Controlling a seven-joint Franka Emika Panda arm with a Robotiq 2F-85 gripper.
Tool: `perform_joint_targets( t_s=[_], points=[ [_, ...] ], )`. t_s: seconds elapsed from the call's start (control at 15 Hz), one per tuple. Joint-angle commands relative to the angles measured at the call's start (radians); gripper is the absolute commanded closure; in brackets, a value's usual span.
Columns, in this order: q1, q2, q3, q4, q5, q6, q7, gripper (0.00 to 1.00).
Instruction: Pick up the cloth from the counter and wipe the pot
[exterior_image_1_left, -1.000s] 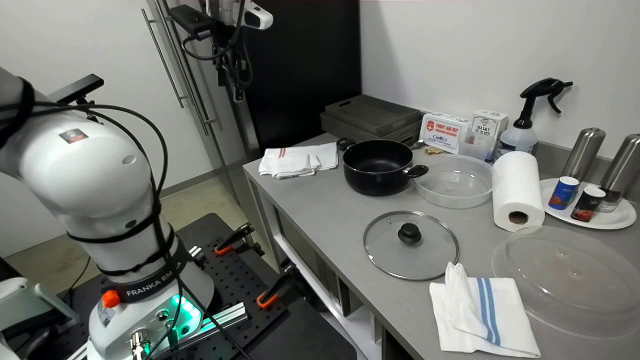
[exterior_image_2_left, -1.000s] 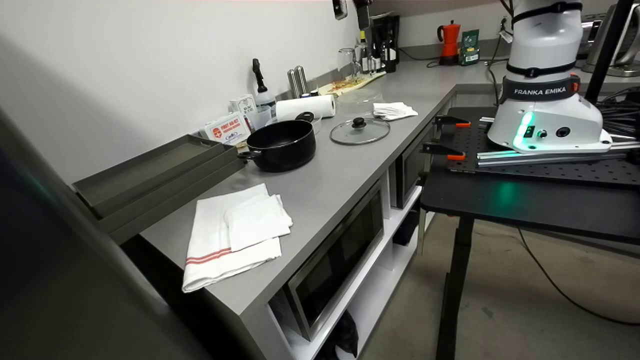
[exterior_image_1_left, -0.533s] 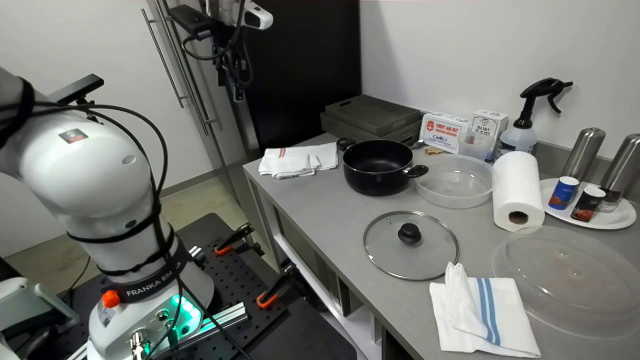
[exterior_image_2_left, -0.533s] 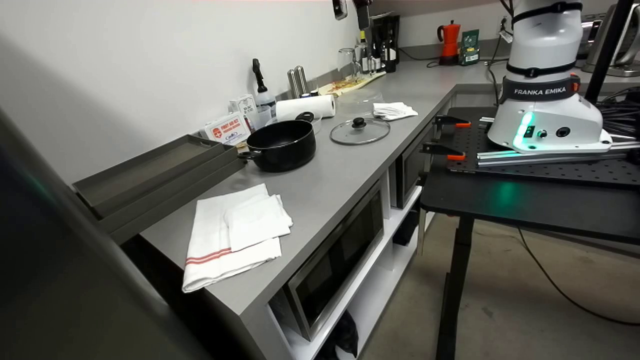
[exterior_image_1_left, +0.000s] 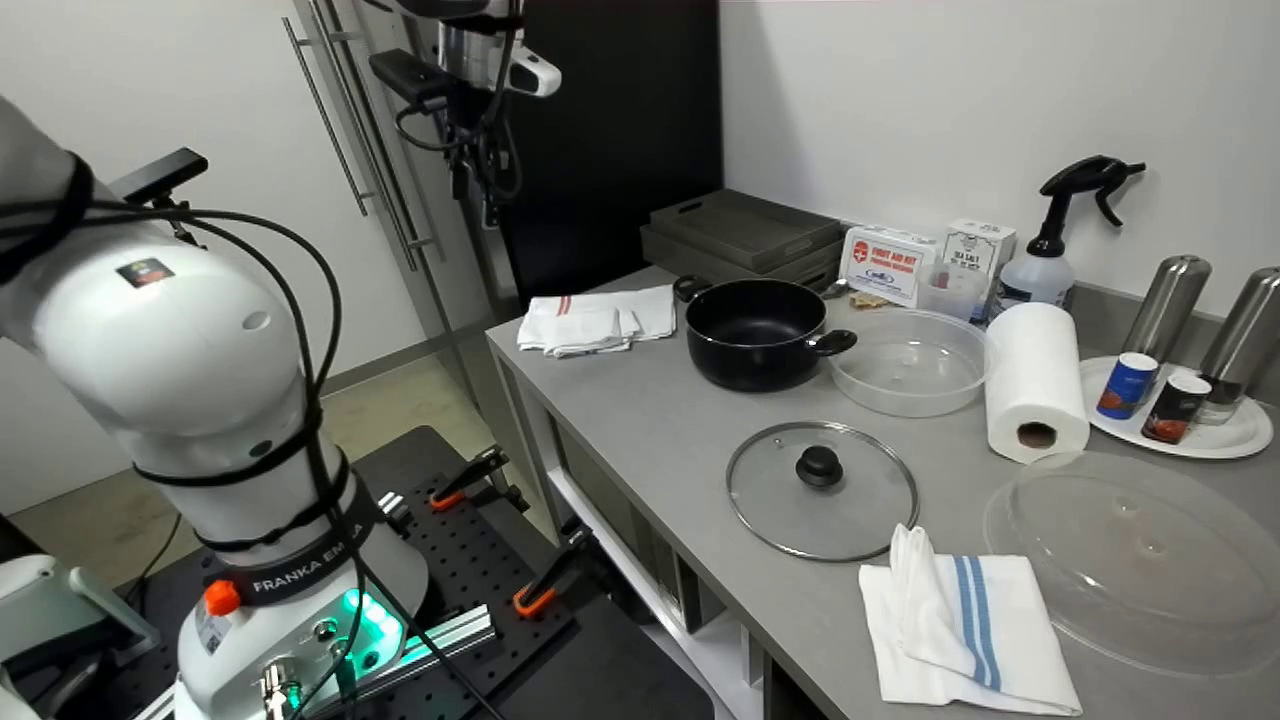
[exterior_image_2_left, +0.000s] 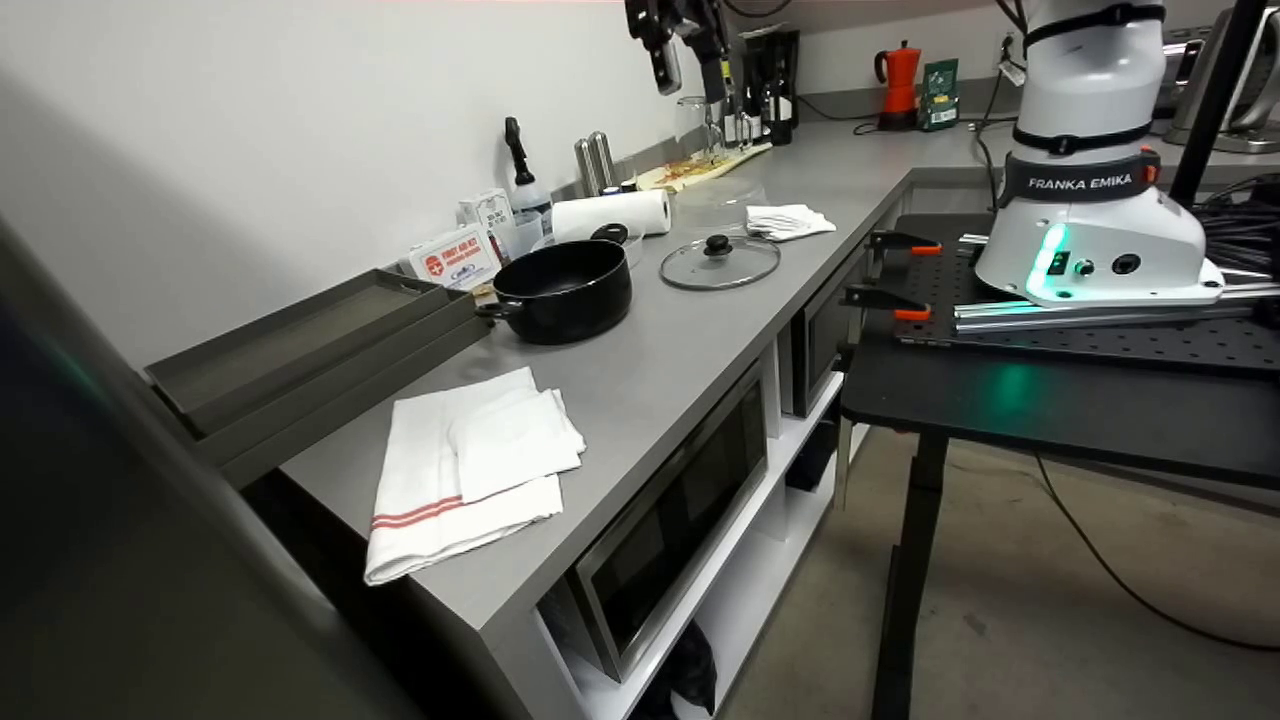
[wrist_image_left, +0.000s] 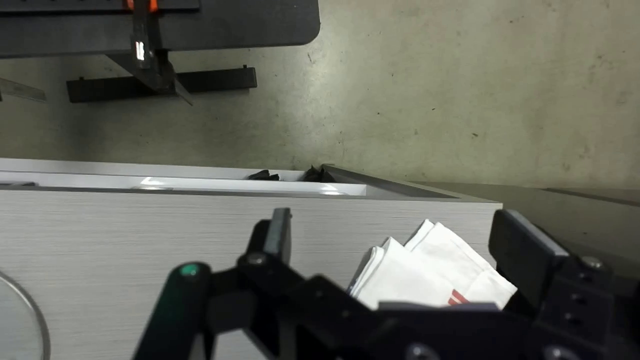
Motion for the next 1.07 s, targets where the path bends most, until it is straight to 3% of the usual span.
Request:
perform_joint_targets(
  t_s=[0.0,0.27,0.53,1.0],
  points=[
    [0.007,0.14,0.046,0.067,-0.015,0.069,0.022,0.0],
    [0.028,0.271,0.094,0.115,-0.059,0.182,0.041,0.0],
    [0.048,0.407,0.126,0.167,-0.195,0.325,0.111,0.0],
    [0.128,0.681,0.075,0.327,-0.489,0.48,0.295,0.0]
  ],
)
